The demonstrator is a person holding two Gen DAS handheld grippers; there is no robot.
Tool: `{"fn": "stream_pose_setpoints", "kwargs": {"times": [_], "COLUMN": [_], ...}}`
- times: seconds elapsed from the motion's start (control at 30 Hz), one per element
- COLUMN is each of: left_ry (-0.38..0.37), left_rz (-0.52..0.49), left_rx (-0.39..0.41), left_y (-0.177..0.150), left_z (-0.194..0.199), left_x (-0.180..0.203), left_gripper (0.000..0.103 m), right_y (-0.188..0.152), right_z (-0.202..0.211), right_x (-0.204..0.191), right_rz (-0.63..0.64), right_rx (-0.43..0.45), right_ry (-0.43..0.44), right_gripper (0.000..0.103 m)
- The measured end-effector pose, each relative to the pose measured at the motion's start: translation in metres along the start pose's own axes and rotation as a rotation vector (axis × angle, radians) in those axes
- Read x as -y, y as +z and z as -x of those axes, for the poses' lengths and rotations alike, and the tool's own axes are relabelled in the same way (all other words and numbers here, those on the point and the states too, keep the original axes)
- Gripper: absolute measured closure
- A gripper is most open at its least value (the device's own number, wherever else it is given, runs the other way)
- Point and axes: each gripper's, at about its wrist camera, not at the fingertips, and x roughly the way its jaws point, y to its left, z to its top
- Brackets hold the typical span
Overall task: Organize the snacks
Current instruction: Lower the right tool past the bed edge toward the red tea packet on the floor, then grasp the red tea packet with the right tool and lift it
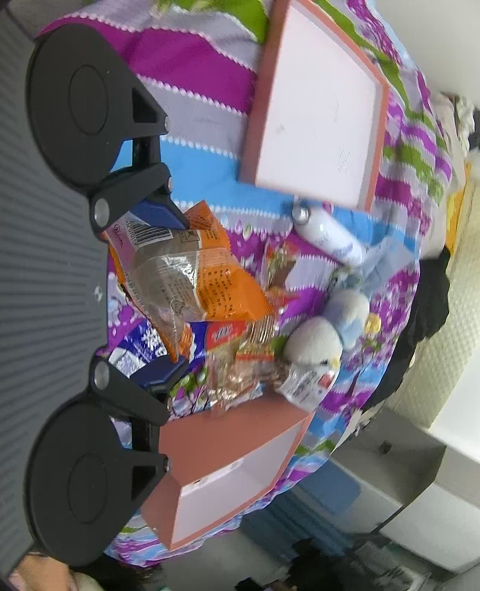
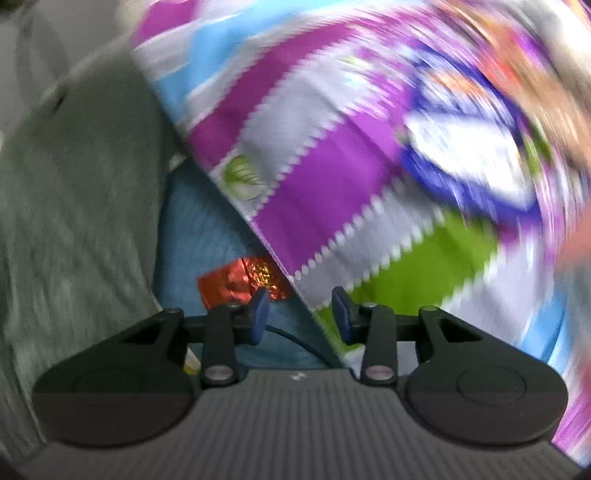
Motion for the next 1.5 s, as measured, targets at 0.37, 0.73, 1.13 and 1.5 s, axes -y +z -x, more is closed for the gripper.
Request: {"fn": "stream_pose_setpoints", "kwargs": {"times": [0.37, 0.73, 1.13, 1.5], "left_ry": [0.034, 0.070, 0.063, 0.064], "left_rz": [0.091, 0.153, 0.167, 0.175], "left_rx": [0.020, 0.026, 0.045, 0.037], "left_y": [-0.016, -0.024, -0.023, -0.027], "left_z": [0.014, 0.019, 0.022, 0.021], "left_x": [-0.034, -0.059, -0.065, -0.070], "left_gripper": [0.027, 0.027, 0.026, 0.026], "right_y": [0.025, 0.045, 0.003, -0.003], "right_z": [-0.029, -0.068, -0.109, -0.136], "right_x": [-0.046, -0.066, -0.074, -0.068], "right_rz": [0.870, 1.152, 1.356, 1.447], "right_rx": [-0.029, -0.043, -0.174, -0.201], "right_ry": [0.051, 0.140, 0.143, 0.210], "right_gripper": [0.069, 0.070, 0.060, 0.046]}}
